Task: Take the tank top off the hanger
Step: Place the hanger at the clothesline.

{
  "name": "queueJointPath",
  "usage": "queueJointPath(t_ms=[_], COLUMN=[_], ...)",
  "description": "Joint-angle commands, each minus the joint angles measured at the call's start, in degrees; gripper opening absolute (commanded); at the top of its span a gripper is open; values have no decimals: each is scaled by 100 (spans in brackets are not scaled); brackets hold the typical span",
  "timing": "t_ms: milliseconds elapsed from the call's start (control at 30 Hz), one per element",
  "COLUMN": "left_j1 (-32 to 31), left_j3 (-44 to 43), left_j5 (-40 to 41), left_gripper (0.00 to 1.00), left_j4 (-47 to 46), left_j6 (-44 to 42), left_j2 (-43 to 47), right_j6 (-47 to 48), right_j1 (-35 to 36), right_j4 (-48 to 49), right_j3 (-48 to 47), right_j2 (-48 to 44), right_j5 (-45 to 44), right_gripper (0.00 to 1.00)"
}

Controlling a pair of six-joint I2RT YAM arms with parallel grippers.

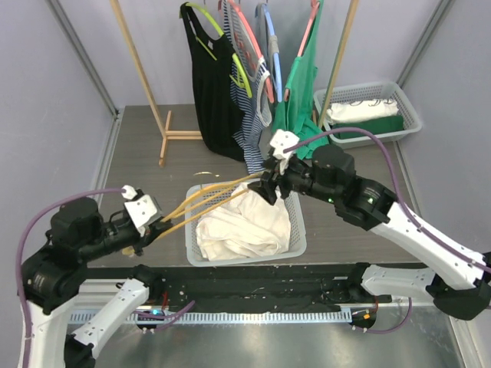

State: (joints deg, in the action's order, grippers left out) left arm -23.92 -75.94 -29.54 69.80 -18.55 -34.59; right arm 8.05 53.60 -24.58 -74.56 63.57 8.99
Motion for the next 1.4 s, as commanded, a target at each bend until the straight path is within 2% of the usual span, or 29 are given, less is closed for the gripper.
queueJointPath(t_ms=[0,67,200,233,333,567,667,800,967,1067,1367], left_j1=[19,19,19,28,150,362,371,371,371,362,415], left_j3=[-579,-536,-151,-71,114,54,-376,-1430,-2449,-2775,-3391], left_j5=[1089,1783,2900,3423,3936,4455,4518,4624,4800,4808,4791], left_gripper=[0,0,0,0,0,0,0,0,0,0,0], left_j4=[-142,-203,-624,-904,-1274,-1926,-2023,-1891,-1847,-2083,-2550], left_j6=[123,341,922,1045,1327,1819,2030,2162,2145,2092,2127], left_j2=[206,294,391,383,199,-432,-916,-2031,-2806,-3106,-4002], right_j6=[-287,-400,-524,-533,-603,-735,-927,-1192,-1543,-1649,-1860], right_j1=[-69,-69,-69,-78,-69,-78,-61,-69,-69,-69,-69], right_j4=[708,752,1006,1060,1148,1280,1280,1219,1096,1104,1061], right_j3=[389,539,706,733,759,882,716,399,127,100,-93], right_j2=[-775,-1065,-1408,-1461,-1558,-1462,-1225,-908,-758,-750,-609], right_j5=[-2067,-2609,-3279,-3368,-3457,-3317,-3237,-3097,-2886,-2825,-2561], right_gripper=[75,82,83,83,82,82,82,82,82,83,93])
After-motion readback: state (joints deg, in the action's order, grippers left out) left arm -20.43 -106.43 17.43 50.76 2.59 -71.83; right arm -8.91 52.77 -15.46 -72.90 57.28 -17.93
